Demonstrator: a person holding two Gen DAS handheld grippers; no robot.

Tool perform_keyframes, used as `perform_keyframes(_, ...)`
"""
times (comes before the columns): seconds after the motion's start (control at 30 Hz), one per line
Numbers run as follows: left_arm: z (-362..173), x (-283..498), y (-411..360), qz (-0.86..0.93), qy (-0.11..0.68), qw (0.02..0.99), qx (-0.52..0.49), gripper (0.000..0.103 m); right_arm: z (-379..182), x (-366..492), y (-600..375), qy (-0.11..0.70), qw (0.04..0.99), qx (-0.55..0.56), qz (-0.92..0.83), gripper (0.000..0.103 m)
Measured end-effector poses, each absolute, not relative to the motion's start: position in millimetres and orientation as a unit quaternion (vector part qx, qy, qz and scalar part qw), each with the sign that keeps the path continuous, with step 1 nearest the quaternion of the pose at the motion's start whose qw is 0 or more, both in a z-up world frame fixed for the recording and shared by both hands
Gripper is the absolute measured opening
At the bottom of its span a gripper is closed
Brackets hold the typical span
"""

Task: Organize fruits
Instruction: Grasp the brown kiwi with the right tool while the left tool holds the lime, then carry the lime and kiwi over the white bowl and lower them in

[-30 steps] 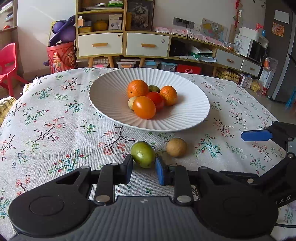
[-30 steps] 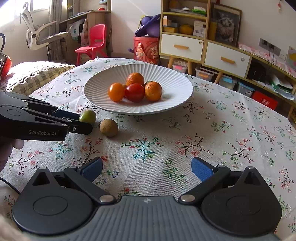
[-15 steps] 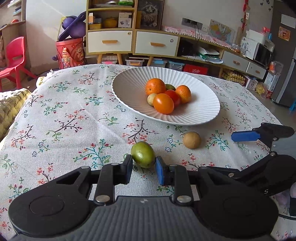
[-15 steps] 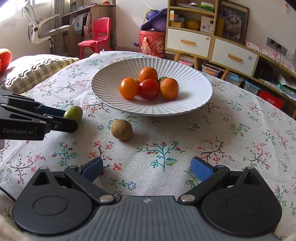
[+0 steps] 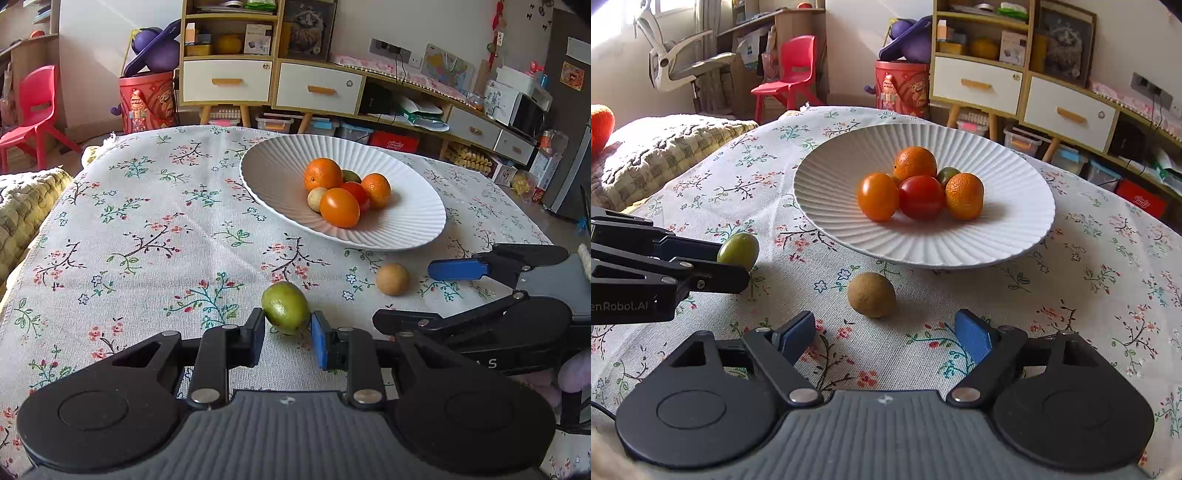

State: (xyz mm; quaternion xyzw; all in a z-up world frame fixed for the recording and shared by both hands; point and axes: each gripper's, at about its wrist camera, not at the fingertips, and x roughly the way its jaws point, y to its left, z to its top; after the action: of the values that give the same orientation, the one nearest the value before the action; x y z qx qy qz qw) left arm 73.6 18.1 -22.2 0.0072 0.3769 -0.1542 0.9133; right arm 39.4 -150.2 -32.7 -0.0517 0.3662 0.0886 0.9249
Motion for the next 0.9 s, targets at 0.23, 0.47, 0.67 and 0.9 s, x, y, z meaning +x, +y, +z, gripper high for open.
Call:
perform_keyframes(0.23,-22.8,73.2,17.9,-0.155,0.378,0.913,0.008,0.011,-30.8,42.3,-147.3,0.366,0.925,-0.049,0.092,0.063)
perform_keyframes(0.47,-23.3,73.2,17.6,-0.155,0.378,0.913,0.008,0.011,-29.8,44.5,-147.8,0.364,0.926,-0.042,0.093,0.050)
perform_keyframes(0.67,-23.2,73.2,17.6,-0.155,0.378,0.913,0.008,0.011,-29.2,46.1,-144.8,0.362,0.926,-0.044,0.099,0.039)
perform_keyframes(0.9,-23.4,72.7,17.3,-0.155,0.378,0.913,0.008,0.011,-27.7,47.4,-146.5,0.362,0.926,-0.033,0.104,0.025)
